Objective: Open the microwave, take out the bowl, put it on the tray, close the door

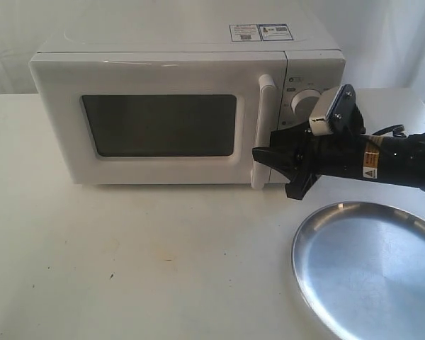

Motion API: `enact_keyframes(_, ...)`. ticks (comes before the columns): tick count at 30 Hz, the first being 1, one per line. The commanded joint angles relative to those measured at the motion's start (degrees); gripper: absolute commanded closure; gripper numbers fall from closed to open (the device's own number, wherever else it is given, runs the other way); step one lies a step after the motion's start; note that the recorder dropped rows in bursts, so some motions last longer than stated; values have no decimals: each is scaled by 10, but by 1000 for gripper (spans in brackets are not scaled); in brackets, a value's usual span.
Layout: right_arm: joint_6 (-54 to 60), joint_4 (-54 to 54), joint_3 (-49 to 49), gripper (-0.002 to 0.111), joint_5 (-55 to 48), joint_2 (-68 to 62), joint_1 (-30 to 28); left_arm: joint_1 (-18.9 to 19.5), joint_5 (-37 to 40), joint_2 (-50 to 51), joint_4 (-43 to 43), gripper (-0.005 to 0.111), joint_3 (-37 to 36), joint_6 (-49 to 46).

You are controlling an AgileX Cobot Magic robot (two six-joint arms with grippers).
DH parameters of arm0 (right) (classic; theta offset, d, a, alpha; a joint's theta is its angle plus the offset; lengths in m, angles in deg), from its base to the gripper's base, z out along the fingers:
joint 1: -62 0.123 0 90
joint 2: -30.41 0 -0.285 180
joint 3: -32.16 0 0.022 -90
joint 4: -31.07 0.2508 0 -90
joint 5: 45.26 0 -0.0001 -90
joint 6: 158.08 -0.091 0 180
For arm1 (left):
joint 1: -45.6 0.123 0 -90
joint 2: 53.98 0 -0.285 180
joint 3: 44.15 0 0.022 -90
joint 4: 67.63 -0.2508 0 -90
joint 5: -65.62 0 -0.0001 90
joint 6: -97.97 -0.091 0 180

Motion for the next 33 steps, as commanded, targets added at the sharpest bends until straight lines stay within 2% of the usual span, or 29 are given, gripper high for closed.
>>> enact_keyframes(1,24,17,-23,108,90,-7,16,0,0,-1,2,107,1,4)
enact_keyframes(5,22,129,-23,108,35,-7,16,0,0,-1,2,107,1,4)
enact_keyframes(10,52,148,-23,108,-44,-6,16,0,0,-1,2,107,1,4)
enact_keyframes(17,52,74,-23,108,21,-6,16,0,0,-1,2,107,1,4)
enact_keyframes(19,36,3,-23,108,84,-6,16,0,0,-1,2,107,1,4)
enact_keyframes(24,-19,-132,-20,108,90,4,17,0,0,-1,2,107,1,4)
enact_keyframes(29,9,-100,1,108,90,31,18,0,0,-1,2,107,1,4)
enact_keyframes(33,14,-134,3,108,90,33,31,0,0,-1,2,107,1,4)
